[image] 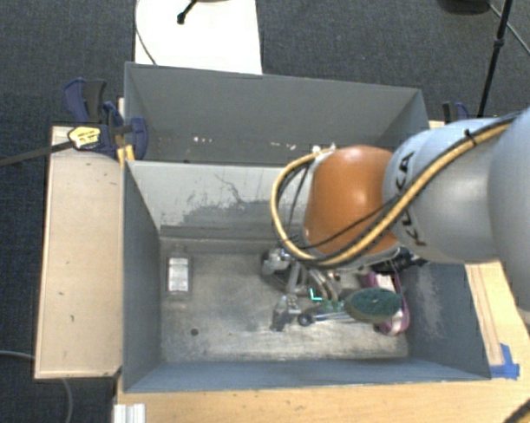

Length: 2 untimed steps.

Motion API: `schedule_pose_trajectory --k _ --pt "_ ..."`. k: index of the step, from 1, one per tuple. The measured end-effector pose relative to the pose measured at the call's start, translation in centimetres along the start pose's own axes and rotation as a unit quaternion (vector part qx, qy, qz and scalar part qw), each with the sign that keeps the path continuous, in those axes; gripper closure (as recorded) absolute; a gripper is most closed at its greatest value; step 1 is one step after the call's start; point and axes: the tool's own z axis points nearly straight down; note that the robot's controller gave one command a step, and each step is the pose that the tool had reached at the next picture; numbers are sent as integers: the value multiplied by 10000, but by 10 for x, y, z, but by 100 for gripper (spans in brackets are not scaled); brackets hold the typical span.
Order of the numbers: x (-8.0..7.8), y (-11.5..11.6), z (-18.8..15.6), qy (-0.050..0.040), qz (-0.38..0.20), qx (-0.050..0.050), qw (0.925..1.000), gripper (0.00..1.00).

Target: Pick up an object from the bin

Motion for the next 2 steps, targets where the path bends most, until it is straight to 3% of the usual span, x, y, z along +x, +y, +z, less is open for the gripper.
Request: schedule_pose_trajectory --k 1,2 --pt "-33 -69 56 -62 -47 -16 10000 0" --pt "-13 -137 54 -74 -940 -1 9955 0"
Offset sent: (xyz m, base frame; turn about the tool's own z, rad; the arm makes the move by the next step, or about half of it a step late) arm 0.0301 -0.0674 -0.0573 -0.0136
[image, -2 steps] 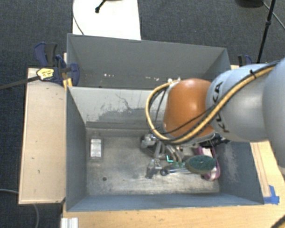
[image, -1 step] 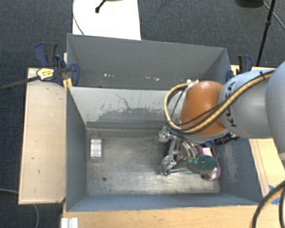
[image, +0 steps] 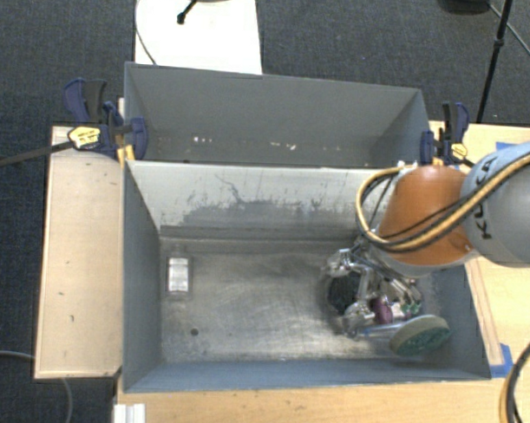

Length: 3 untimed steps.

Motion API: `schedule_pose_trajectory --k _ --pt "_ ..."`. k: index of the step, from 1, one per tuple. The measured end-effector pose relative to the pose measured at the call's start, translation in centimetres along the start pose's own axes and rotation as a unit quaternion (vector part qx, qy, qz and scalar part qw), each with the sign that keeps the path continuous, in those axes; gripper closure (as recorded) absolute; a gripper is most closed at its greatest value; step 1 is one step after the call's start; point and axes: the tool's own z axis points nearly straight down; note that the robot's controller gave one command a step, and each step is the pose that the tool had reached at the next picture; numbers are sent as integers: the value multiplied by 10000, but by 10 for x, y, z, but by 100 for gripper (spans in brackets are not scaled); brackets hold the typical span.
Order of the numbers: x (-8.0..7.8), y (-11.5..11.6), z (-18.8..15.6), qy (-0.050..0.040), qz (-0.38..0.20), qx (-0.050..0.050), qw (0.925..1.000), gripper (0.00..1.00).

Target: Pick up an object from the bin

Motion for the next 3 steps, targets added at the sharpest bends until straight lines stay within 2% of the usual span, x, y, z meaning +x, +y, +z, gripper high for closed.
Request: schedule_pose_trajectory --k 1,2,3 --pt "0 1 -1 -4 9 2 10000 100" --pt "1 1 1 12 23 -1 10000 0" --pt "18 -58 -43 34 172 18 9998 0"
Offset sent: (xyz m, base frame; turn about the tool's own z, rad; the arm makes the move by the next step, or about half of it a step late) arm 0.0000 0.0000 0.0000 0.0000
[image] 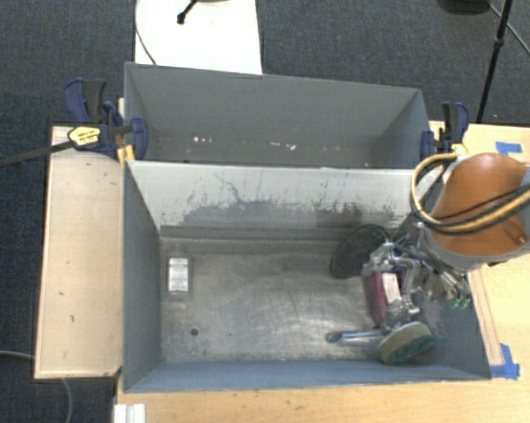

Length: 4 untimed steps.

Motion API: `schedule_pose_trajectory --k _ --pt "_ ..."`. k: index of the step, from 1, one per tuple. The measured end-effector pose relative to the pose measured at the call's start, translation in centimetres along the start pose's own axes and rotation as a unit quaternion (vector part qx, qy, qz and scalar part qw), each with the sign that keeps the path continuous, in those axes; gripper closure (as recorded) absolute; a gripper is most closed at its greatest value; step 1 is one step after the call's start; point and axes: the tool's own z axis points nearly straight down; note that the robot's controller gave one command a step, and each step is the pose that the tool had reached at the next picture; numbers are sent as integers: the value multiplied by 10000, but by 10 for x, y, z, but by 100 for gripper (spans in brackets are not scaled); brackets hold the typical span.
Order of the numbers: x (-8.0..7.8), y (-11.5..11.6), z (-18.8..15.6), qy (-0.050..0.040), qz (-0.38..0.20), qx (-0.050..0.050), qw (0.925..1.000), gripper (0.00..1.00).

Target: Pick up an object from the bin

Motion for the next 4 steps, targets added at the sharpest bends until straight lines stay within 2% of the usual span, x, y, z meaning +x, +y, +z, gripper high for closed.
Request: schedule_pose_trajectory --k 1,2,3,4 --pt "17 -30 -119 -29 -1321 9 9912 0" --pt "17 -6 22 -67 -1675 28 9858 0" --pt "6 -33 12 -21 -3917 -4 9201 0" --pt "10 -25 28 -89 -5517 -77 8339 0"
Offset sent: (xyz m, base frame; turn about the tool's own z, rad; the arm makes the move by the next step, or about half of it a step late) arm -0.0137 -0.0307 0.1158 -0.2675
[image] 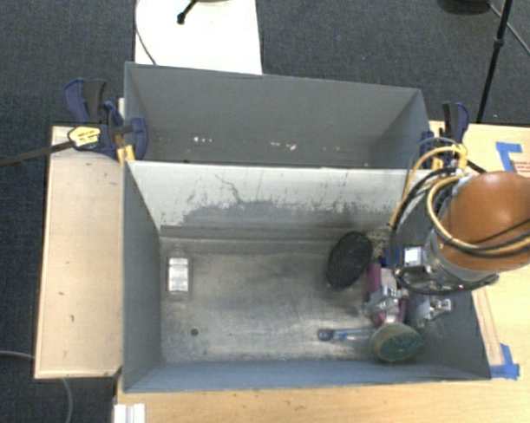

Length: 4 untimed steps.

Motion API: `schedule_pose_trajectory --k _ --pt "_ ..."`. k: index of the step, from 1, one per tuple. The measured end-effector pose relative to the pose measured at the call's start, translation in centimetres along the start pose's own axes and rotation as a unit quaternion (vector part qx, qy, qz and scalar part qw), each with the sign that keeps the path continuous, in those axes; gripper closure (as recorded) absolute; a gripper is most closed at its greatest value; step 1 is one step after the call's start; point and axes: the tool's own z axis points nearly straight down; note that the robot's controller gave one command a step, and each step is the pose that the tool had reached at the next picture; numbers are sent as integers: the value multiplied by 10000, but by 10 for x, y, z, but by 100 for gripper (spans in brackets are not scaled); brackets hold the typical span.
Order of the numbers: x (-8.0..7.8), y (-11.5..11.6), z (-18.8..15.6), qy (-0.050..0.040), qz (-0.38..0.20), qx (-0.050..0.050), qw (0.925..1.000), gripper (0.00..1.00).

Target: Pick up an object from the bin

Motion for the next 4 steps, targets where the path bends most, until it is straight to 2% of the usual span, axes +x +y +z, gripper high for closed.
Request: schedule_pose_trajectory --k 1,2,3,4 --pt "5 0 1 44 33 -19 10000 100" --pt "0 -2 -160 103 -1036 25 9946 100" --pt "-26 11 -75 92 -86 -24 9999 100" --pt "-25 10 -77 98 -61 -6 9999 0"
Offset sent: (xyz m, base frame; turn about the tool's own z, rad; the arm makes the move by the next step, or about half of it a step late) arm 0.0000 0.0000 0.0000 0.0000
